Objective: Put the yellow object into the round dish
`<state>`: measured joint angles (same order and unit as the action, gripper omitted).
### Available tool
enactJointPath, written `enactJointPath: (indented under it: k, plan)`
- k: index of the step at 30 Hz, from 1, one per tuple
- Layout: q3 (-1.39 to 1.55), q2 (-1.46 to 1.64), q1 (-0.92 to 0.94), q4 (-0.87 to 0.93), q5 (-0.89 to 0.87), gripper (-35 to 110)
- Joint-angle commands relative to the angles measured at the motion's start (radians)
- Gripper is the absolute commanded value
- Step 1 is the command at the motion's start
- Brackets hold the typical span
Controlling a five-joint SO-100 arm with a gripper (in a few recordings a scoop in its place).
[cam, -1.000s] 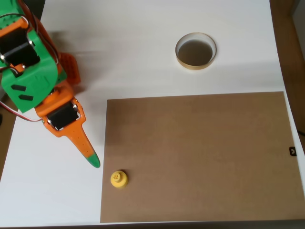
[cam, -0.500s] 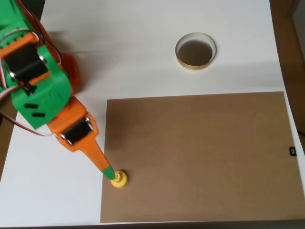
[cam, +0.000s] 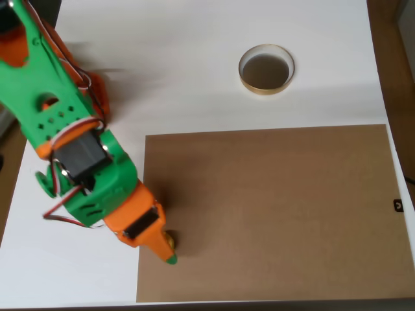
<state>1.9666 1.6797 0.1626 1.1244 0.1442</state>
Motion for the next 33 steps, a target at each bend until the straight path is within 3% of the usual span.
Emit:
enactJointPath:
  k: [1,16,29,33]
  plan:
    - [-0.092,-0.011,-0.002,0.017,-0.005,28]
    - [-0.219,-0.218,-0.006,0.025,-0.003,23]
    - [-0.219,-0.213,-0.006,0.02,0.002,0]
    - [-0.199,-0.17,-0.008,0.018,0.005,0]
